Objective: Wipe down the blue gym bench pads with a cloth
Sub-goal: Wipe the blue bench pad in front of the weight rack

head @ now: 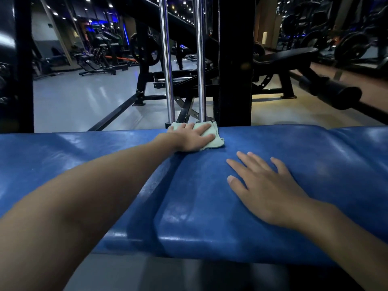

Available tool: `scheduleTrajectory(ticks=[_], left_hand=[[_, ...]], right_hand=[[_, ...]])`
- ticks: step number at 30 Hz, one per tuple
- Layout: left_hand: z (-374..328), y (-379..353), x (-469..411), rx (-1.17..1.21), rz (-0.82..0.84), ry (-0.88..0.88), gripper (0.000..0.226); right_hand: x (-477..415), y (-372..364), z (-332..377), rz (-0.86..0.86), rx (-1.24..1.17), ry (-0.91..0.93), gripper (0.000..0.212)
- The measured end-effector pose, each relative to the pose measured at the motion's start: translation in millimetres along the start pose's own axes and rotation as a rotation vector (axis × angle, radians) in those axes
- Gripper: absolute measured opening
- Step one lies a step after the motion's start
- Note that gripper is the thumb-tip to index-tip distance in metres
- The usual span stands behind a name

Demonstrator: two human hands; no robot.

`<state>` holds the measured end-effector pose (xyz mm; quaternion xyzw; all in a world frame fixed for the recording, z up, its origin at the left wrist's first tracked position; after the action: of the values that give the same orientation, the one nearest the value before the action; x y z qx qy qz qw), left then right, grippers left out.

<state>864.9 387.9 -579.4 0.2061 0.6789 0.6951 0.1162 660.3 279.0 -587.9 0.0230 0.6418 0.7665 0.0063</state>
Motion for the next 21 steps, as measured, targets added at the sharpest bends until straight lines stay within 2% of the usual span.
scheduleTrajectory(ticks=[6, 15, 19, 21], left_hand=[[-2.1, -8.8, 36.9, -0.023, -0.038, -0.035, 0.067], [-18.7, -24.4, 197.1, -0.048, -0.013, -0.137, 0.063], [-22.2, -23.4, 224.8, 0.006, -0.012, -0.099, 0.064], [-23.5, -26.5, 220.8, -0.001, -0.041, -0.068, 0.074]], right_hand=[[-1.7, -0.6, -1.7, 0.001, -0.011, -0.002, 0.058], [2.8, 3.8, 1.1, 0.006, 0.011, -0.016, 0.057], [4.8, 13.0, 5.7, -0.035, 0.067, -0.016, 0.056], [4.3, 14.0, 8.8, -0.036, 0.011, -0.009, 0.057]])
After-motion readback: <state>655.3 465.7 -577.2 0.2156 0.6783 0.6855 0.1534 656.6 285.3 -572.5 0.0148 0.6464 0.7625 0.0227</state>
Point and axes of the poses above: each hand's wrist, its own x-axis away from the middle knuckle, its own y-axis out of the back of the hand, z = x × y, the point moved 7 cm from there along -x, towards the middle knuckle
